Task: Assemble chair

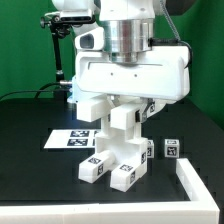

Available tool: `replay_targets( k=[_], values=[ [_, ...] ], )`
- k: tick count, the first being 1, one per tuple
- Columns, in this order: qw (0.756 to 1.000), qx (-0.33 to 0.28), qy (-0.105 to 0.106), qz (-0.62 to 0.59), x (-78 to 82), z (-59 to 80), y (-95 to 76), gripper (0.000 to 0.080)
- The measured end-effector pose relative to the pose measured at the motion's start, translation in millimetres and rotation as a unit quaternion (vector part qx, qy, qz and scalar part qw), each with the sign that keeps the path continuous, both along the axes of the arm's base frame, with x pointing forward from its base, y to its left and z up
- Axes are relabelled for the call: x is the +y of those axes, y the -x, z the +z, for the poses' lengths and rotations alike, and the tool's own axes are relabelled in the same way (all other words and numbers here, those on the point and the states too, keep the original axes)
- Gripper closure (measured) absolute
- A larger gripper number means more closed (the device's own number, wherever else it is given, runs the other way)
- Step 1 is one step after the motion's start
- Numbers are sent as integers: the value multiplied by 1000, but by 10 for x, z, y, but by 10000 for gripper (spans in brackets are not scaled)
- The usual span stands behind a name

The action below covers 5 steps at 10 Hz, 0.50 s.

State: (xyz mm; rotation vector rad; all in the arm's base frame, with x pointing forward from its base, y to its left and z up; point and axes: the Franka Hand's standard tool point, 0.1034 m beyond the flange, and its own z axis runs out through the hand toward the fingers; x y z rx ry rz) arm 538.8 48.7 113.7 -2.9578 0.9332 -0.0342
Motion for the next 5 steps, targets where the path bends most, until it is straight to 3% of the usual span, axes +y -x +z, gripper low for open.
replay_targets(
  k=[2, 5],
  values=[
    [1000, -3, 0, 1, 4, 3, -10, 515],
    [1000, 2, -7, 1, 41, 127, -2, 515]
  ],
)
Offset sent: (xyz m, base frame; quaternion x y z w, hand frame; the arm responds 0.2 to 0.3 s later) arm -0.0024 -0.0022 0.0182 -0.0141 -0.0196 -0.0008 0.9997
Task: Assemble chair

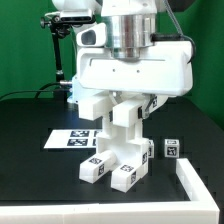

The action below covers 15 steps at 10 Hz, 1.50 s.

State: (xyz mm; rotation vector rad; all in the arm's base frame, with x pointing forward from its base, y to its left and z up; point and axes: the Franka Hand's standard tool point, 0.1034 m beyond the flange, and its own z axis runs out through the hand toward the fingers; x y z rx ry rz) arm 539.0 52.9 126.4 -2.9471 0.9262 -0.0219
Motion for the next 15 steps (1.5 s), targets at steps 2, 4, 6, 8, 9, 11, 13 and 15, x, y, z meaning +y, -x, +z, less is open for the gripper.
replay_targets(
  k=[2, 4, 6, 8, 9, 11, 13, 15],
  values=[
    [1000, 2, 1, 1, 14, -28, 27, 515],
    [1000, 3, 1, 1, 13, -37, 30, 515],
    [1000, 5, 3, 2, 24, -61, 54, 515],
    [1000, 7, 4, 6, 58, -98, 99, 515],
    [1000, 7, 4, 6, 60, -98, 98, 515],
    [1000, 5, 4, 6, 60, -98, 92, 515],
    [1000, 5, 4, 6, 60, -98, 92, 515],
    [1000, 6, 6, 1, -27, -98, 85, 515]
  ],
)
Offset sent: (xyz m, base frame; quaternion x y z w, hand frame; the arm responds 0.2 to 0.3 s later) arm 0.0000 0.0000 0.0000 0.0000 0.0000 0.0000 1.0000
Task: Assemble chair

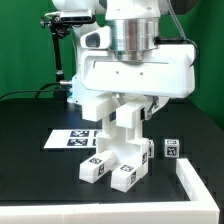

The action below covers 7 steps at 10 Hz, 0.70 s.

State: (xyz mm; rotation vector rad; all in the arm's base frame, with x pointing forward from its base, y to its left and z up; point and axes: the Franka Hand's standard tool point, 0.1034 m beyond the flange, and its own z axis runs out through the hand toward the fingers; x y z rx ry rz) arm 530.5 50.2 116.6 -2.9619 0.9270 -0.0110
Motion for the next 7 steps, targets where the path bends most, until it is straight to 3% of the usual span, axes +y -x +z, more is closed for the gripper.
replay_targets(
  k=[7],
  values=[
    [1000, -7, 2, -15, -27, 1, -43, 515]
  ],
)
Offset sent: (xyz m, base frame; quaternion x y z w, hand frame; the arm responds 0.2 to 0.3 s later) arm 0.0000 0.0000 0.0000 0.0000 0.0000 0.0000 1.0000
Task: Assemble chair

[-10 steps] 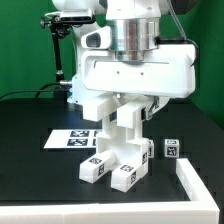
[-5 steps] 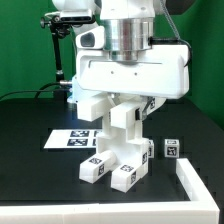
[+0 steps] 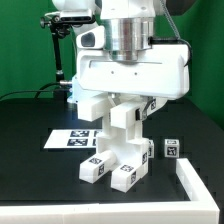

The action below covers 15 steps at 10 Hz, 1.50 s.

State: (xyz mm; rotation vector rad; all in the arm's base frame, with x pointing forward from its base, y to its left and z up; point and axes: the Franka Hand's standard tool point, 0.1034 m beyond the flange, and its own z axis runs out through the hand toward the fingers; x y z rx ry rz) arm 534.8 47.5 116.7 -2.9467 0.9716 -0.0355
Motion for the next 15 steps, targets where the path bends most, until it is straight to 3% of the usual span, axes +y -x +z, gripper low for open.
replay_targets(
  k=[3, 7, 11, 15],
  values=[
    [1000, -1, 4, -1, 5, -30, -90, 515],
    [1000, 1, 6, 0, 0, -87, -74, 515],
    [1000, -1, 21, 6, -15, -354, -66, 515],
    [999, 1, 27, 32, -128, -435, -118, 515]
  ],
)
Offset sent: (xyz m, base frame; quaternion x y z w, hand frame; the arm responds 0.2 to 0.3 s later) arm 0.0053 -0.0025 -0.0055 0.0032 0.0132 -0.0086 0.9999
